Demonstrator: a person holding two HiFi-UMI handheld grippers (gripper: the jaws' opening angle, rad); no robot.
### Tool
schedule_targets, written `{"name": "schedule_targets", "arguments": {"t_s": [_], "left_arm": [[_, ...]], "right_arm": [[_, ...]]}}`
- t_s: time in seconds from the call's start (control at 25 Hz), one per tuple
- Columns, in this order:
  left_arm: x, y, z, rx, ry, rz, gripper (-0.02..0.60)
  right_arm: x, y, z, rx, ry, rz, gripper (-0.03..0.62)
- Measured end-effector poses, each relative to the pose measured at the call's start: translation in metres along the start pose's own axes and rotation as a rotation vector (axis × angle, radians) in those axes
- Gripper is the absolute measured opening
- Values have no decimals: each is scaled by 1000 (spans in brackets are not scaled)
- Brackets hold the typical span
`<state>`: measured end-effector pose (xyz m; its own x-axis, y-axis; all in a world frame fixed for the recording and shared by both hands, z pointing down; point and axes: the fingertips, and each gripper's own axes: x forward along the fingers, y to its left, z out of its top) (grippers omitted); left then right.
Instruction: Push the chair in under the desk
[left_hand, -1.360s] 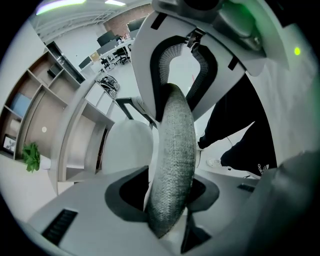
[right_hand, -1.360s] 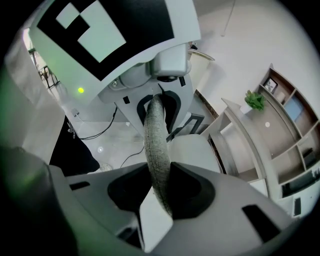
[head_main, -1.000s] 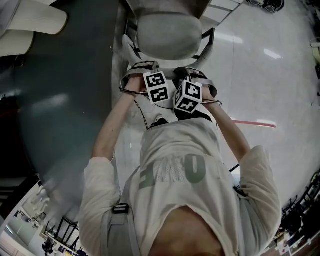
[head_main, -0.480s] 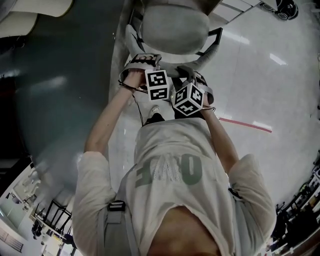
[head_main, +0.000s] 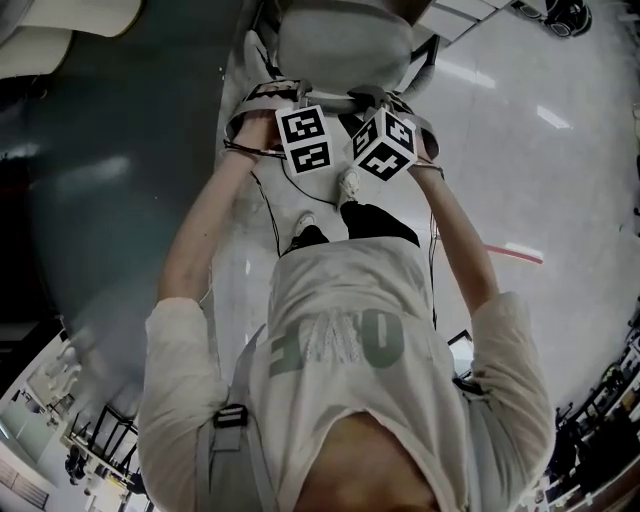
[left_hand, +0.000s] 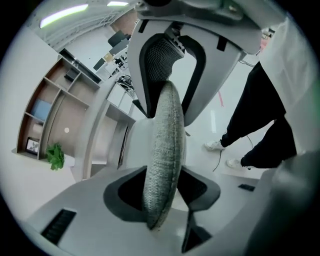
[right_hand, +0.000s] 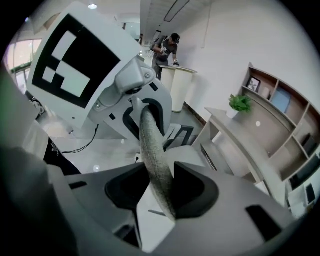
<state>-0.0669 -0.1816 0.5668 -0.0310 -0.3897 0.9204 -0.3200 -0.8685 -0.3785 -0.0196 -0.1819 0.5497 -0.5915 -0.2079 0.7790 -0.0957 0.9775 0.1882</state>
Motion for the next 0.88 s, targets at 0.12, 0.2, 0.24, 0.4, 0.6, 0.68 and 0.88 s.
{"name": "schedule_targets", "arguments": {"t_s": [0.12,0.2,0.24,0.4,0.6,0.68,0.88], "left_arm": [[-2,-3,-3,-33,11,3,187],[-3,-8,-2,-62,17,10,189],[-2,-11,0,-75,17,16,189],[7,-22,18,-112,10,60,195],[15,-9,46,-135,6,109,204],[16,-2,49,-129,3,117,207],[20,-25,45,-141,23,87,207]], "right_arm": [[-1,4,2,-54,-21,-7,158],[-2,7,-2,-72,-25,-13,160],[-2,8,-5,-70,-19,-5,163],[-5,5,-29,-81,15,9,189],[-13,-20,-51,-61,21,-80,178],[-14,-28,-51,-61,24,-98,178],[-10,-6,-62,-58,23,-84,179]]}}
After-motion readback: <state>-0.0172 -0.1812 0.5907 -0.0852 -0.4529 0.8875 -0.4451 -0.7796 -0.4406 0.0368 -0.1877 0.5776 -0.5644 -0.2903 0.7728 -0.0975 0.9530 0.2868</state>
